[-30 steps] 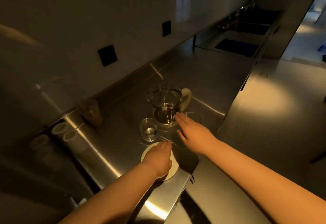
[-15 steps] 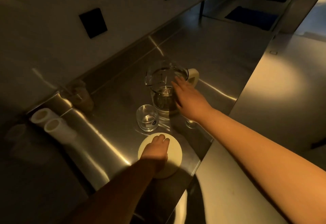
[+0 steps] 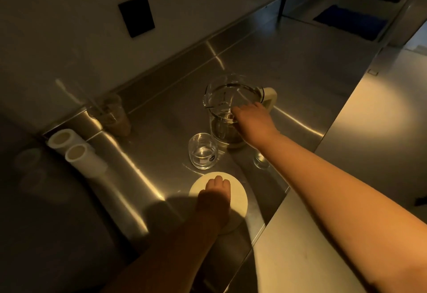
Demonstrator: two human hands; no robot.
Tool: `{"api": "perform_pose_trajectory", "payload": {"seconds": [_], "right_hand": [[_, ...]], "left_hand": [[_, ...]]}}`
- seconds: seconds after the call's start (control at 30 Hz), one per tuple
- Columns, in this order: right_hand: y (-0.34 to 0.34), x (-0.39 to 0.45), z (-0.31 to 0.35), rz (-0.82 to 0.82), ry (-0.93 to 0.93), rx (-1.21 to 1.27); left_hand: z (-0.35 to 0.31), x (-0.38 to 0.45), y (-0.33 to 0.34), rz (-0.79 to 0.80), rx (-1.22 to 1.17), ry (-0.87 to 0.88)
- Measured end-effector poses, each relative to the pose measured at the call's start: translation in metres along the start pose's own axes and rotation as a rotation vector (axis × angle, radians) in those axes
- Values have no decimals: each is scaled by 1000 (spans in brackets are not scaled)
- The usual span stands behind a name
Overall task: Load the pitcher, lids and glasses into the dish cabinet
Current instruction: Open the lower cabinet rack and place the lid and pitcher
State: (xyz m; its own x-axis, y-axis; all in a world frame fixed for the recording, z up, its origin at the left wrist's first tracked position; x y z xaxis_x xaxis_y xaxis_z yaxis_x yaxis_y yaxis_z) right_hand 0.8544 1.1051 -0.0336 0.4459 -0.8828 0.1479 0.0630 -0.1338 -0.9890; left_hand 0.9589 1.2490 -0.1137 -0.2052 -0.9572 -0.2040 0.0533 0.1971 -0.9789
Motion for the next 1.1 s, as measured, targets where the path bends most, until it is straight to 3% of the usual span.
{"api": "perform_pose_trajectory", "payload": {"seconds": [0.17, 0.23, 0.43, 0.57, 0.77, 0.97, 1.1], "right_hand": [[3, 1, -1, -46, 21, 11], [4, 3, -1, -45, 27, 13], [2, 9, 1, 33, 64, -13], [2, 13, 3, 84, 78, -33], [0, 16, 8, 103, 124, -32], [2, 14, 8, 70, 117, -3], [5, 14, 7, 77, 116, 42]], "left_hand": [[2, -2, -3, -37, 54, 29], [0, 0, 3, -40, 101, 122], [-1, 5, 7, 45, 99, 149], [-2, 1, -3, -88, 154, 184], [-3, -4, -12, -106, 297, 147], [-9, 2, 6, 62, 434, 302], [-7, 0, -2, 63, 423, 229]]}}
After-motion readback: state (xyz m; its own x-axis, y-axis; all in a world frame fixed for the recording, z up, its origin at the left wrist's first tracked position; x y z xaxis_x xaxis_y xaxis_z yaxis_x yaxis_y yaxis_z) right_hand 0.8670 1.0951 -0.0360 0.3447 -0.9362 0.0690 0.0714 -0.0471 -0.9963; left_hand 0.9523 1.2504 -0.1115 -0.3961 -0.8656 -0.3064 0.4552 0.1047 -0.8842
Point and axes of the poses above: each hand's wrist, its own x-axis towards the middle knuckle, its own y-axis out of the palm, z = x × y, the point moved 2 cm from there along x, towards the middle knuckle, and after that the axes turned 1 degree about -y, right-handed, at the moved point
